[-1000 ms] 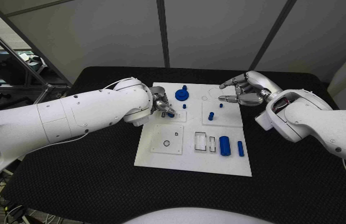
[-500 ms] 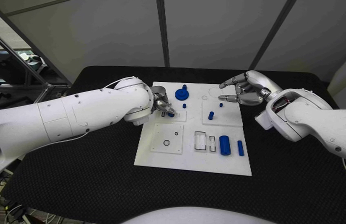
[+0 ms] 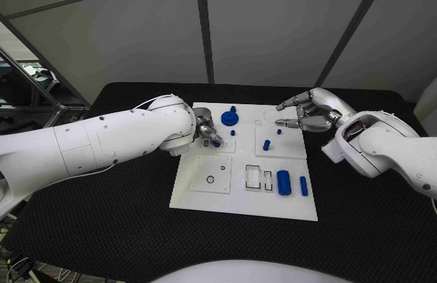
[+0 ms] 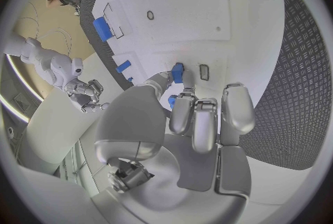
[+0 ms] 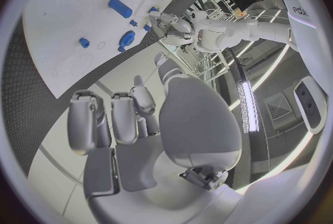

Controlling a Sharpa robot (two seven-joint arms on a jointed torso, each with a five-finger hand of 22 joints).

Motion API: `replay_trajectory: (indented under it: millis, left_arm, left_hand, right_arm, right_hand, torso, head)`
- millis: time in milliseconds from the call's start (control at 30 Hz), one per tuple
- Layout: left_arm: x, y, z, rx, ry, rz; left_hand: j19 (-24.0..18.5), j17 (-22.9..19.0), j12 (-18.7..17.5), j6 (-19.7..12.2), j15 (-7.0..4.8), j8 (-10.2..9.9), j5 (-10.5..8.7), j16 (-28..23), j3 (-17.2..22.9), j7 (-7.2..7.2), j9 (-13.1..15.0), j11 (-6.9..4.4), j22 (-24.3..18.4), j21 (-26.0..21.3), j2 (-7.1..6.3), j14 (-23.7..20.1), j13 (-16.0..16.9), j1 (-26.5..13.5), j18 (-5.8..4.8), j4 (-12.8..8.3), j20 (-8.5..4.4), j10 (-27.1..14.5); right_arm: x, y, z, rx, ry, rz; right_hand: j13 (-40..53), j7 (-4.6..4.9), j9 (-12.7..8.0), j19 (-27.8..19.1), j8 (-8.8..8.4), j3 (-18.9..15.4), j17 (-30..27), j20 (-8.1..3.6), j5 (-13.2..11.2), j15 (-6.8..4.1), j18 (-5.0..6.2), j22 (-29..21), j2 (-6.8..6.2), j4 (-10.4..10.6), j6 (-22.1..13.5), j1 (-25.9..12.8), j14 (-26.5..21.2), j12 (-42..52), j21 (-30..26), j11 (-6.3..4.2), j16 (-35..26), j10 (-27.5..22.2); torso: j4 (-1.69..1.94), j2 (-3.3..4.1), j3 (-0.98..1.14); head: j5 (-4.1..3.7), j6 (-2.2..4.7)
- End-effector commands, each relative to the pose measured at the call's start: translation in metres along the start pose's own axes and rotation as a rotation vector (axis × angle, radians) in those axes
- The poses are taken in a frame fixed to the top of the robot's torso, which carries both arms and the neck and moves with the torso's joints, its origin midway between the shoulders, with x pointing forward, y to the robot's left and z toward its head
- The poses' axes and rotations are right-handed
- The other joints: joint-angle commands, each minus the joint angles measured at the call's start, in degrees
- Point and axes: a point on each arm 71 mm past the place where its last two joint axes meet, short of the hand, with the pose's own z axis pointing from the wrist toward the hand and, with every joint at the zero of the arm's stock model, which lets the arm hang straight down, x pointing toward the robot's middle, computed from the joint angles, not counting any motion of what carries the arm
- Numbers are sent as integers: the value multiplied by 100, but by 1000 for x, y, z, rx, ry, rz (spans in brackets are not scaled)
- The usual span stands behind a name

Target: Assemble the parts on the task board

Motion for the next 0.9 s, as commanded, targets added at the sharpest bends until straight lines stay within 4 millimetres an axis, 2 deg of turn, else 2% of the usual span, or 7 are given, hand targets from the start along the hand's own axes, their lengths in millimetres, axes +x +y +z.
replay_trajectory:
  millis: [33,167,267,333,433,500,900]
  left_arm:
    - [10,3,3,-26,51,35]
    - [10,2,4,-27,56,38]
    - [11,2,5,-28,59,41]
    - [11,2,6,-29,60,42]
    - [11,2,6,-34,60,42]
    - [11,2,7,-41,59,44]
    - [9,5,7,-54,52,52]
  left_hand:
    - [38,1416,47,156,-32,15,-49,43,851,-125,25,-32,16,31,21,566,937,-88,-68,-802,-9,126]
    - [44,1436,76,185,-40,16,-116,59,793,-153,70,-46,29,32,4,572,953,-201,-69,-722,-13,142]
    - [67,1450,110,241,-63,6,-518,71,660,-196,123,-81,64,41,-37,577,976,-345,-76,-583,-28,161]
    - [84,1461,137,284,-72,-3,-650,80,553,-216,144,-92,88,50,-79,580,992,-458,-81,-460,-37,173]
    - [111,1478,177,347,-84,-12,-1025,95,397,-232,171,-106,128,68,-117,585,1014,-587,-88,-280,-51,191]
    - [141,1497,202,382,-92,-22,-1154,111,309,-239,189,-112,173,91,-123,590,1028,-649,-97,-153,-60,202]
    - [214,1509,295,469,-119,-58,-1364,121,58,-260,276,-127,289,149,-223,594,1075,-666,-119,175,-86,240]
  right_arm:
    - [0,2,1,-11,4,1]
    - [0,2,1,-10,5,1]
    - [0,2,1,-9,5,1]
    - [0,2,1,-9,6,1]
    - [0,2,1,-10,6,1]
    - [0,2,1,-11,9,1]
    - [0,1,1,-10,10,1]
  right_hand:
    - [-7,-1,5,-22,-25,-1,-5,-17,35,-45,28,333,-4,21,56,17,156,-20,-21,-23,-17,-26]
    - [-12,-2,7,-21,-26,-2,-9,-17,35,-45,29,332,-4,23,56,14,156,-24,-23,-24,-22,-27]
    - [-12,-2,7,-21,-26,-2,-9,-17,35,-45,29,332,-4,23,56,14,156,-24,-23,-24,-22,-27]
    - [-12,-2,7,-21,-26,-2,-9,-17,35,-45,29,332,-4,23,56,14,156,-24,-23,-24,-22,-27]
    - [-13,-2,8,-22,-26,-2,-11,-18,35,-45,29,330,-4,23,56,14,156,-25,-24,-23,-23,-28]
    - [-22,-1,10,-27,-29,-11,-18,-18,29,-45,31,320,-11,30,53,0,156,-32,-33,-23,-30,-30]
    - [-28,0,20,-29,-36,-45,-31,-20,-7,-45,34,306,-23,69,48,-56,157,-29,-49,-21,-50,-21]
  torso:
    - [-2,2,4]
    - [0,-1,2]
    - [1,-3,1]
    - [2,-2,1]
    - [2,-2,1]
    - [1,-1,-1]
    - [4,-1,-2]
  head:
    - [1,-4]
    - [-9,-7]
    - [-10,-12]
    - [-11,-15]
    - [-12,-18]
    - [-11,-18]
    - [-20,-29]
